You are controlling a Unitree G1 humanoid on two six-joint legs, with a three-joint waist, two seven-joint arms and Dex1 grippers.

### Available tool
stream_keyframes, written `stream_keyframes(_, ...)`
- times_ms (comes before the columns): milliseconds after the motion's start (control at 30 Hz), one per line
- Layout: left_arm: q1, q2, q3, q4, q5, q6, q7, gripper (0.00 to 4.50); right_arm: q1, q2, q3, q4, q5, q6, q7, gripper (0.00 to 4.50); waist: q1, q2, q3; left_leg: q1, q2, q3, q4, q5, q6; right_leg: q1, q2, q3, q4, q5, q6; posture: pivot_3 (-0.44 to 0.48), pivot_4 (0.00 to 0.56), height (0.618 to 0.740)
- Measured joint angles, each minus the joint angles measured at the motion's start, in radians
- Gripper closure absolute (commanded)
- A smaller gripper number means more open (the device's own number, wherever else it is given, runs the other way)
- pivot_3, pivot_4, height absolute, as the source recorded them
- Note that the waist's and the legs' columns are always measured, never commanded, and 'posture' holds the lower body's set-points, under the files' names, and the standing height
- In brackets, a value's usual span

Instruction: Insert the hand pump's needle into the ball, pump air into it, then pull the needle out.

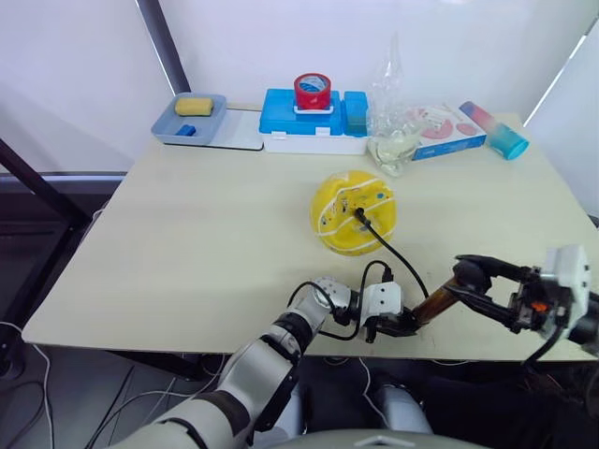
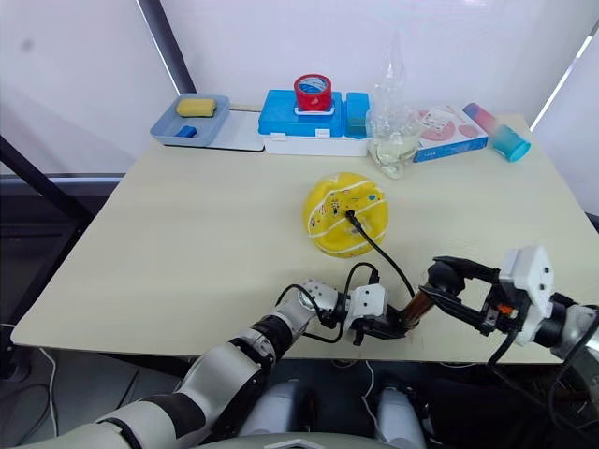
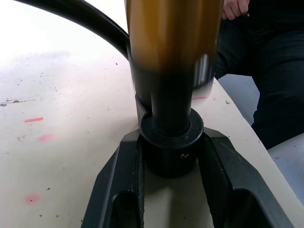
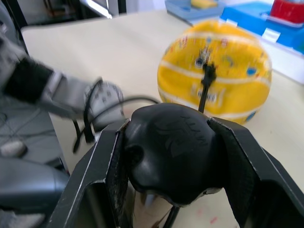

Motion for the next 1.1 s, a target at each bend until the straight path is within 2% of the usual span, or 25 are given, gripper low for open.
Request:
stream_keyframes(267, -0.002, -0.011, 0.005, 0.0, -0.004, 0.021, 0.009, 3.4, -0.084, -0.16, -0.281, -0.032, 0.317, 0.211, -0.046, 2.42, 0.001, 0.004, 0.003, 0.0, 0.0, -0.002, -0.002, 0.0, 0.0, 0.003, -0.001, -0.003, -0.005, 0.0, 0.0, 0.0, 0.15, 0.737)
stream_keyframes(433, -0.014, -0.014, 0.0, 0.001, 0.004, 0.031, 0.016, 3.4, -0.105, -0.181, -0.287, -0.022, 0.342, 0.265, -0.066, 2.42, -0.001, 0.003, 0.004, 0.0, -0.001, -0.002, -0.002, 0.0, 0.0, 0.003, -0.002, -0.003, -0.005, 0.0, 0.0, 0.0, 0.15, 0.737)
stream_keyframes(533, -0.021, -0.012, -0.009, 0.001, 0.01, 0.031, 0.013, 3.4, -0.095, -0.176, -0.282, -0.025, 0.296, 0.254, -0.046, 2.42, -0.001, 0.003, 0.004, 0.0, -0.001, -0.002, -0.002, 0.0, 0.0, 0.003, -0.002, -0.003, -0.005, 0.0, 0.0, 0.0, 0.15, 0.737)
stream_keyframes(867, -0.034, -0.012, -0.013, 0.0, 0.014, 0.058, -0.009, 3.4, 0.016, 0.008, -0.02, -0.013, 0.003, 0.06, -0.007, 2.42, -0.002, 0.0, 0.002, 0.001, 0.0, -0.004, -0.002, 0.0, 0.0, 0.004, 0.0, -0.004, -0.005, 0.0, 0.0, 0.0, 0.15, 0.737)
stream_keyframes(900, -0.033, -0.012, -0.013, 0.001, 0.015, 0.058, -0.01, 3.4, 0.024, 0.051, 0.058, 0.024, -0.079, -0.009, -0.005, 2.42, -0.002, -0.002, 0.001, 0.001, 0.0, -0.004, -0.002, 0.0, 0.0, 0.005, 0.001, -0.005, -0.005, 0.0, 0.0, 0.0, 0.15, 0.737)
stream_keyframes(967, -0.033, -0.012, -0.013, 0.001, 0.015, 0.058, -0.011, 3.4, 0.034, 0.085, 0.119, 0.055, -0.139, -0.065, -0.004, 2.42, -0.001, -0.001, 0.0, 0.001, 0.0, -0.005, -0.002, 0.0, 0.0, 0.005, 0.001, -0.006, -0.005, 0.0, 0.0, 0.0, 0.15, 0.737)
stream_keyframes(1100, -0.033, -0.012, -0.012, 0.0, 0.014, 0.058, -0.014, 3.4, 0.036, 0.138, 0.192, 0.111, -0.221, -0.173, 0.003, 2.42, -0.002, -0.001, 0.0, 0.002, 0.0, -0.005, -0.002, 0.0, 0.0, 0.005, 0.001, -0.006, -0.005, 0.0, 0.0, 0.0, 0.15, 0.737)
